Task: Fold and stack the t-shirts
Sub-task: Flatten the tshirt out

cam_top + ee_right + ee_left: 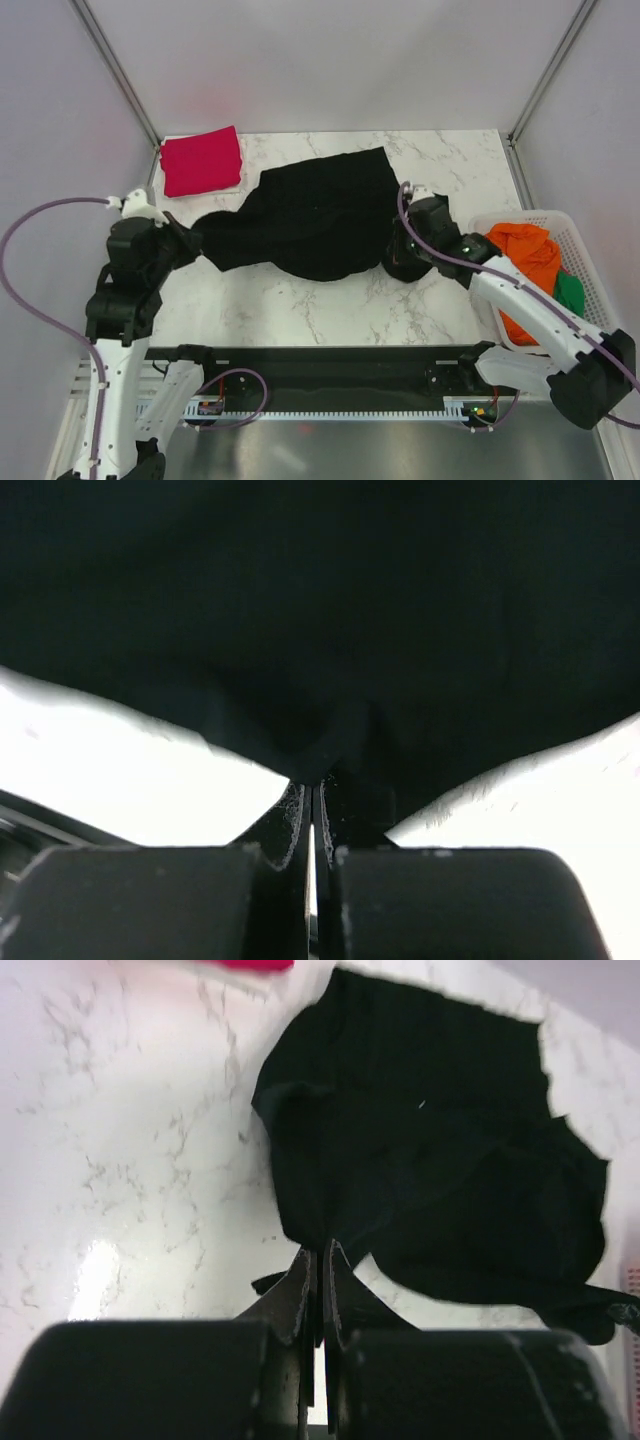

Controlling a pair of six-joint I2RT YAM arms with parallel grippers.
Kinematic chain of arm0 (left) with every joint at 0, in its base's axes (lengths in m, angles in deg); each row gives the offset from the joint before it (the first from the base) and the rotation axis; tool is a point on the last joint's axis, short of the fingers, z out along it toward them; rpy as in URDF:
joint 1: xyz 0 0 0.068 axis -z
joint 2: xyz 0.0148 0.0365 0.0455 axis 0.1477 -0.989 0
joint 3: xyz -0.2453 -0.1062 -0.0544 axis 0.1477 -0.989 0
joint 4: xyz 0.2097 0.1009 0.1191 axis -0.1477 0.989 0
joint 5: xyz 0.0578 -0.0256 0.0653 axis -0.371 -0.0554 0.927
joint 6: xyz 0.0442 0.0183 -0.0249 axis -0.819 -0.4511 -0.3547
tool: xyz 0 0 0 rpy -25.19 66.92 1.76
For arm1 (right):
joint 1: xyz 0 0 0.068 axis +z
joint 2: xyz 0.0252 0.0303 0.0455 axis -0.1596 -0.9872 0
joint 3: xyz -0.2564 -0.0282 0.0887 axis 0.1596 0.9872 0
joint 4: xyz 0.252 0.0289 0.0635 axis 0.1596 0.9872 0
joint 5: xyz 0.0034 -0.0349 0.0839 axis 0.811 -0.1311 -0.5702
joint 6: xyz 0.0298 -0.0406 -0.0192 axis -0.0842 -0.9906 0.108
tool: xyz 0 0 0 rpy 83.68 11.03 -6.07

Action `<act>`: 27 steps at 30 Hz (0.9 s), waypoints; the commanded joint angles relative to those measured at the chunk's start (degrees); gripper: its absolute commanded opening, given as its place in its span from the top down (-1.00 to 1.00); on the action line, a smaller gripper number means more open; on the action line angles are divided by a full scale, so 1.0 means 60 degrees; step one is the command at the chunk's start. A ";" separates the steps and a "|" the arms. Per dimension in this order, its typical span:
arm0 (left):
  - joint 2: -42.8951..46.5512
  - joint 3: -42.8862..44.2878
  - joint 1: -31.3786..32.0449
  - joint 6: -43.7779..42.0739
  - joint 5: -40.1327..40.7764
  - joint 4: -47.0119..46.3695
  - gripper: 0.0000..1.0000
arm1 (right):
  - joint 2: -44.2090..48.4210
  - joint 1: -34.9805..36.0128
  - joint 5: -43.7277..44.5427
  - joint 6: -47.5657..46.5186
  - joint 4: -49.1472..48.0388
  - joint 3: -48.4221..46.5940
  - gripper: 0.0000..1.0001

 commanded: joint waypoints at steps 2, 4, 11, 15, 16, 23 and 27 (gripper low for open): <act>-0.0297 0.3208 -0.0068 -0.0023 0.0768 0.0646 0.96 | 0.0537 0.0024 0.1546 -0.0500 0.2479 -0.3338 1.00; -0.0503 0.4623 -0.0068 0.0299 0.1017 0.1128 0.96 | 0.0508 0.0024 0.1870 -0.0631 0.3326 -0.4412 1.00; -0.1616 0.9228 -0.0068 0.0229 0.0872 0.2009 0.96 | 0.0916 0.0010 0.3014 -0.1392 0.4841 -0.9142 1.00; -0.1823 1.1120 -0.0053 -0.0954 0.0113 0.1470 0.96 | 0.2043 0.0010 0.2166 -0.1701 0.4007 -0.9924 1.00; -0.1692 1.1543 -0.0010 -0.1134 -0.0007 0.1280 0.96 | 0.2539 0.0024 0.1816 -0.1687 0.3570 -0.9983 1.00; -0.1002 1.1928 0.0342 -0.1574 -0.0491 -0.0859 0.96 | 0.3789 0.0010 0.0699 -0.1687 0.2643 -1.0349 1.00; -0.1614 1.2074 0.0547 -0.1634 -0.0579 -0.1198 0.96 | 0.3454 0.0024 0.1674 -0.1790 0.2935 -1.0803 1.00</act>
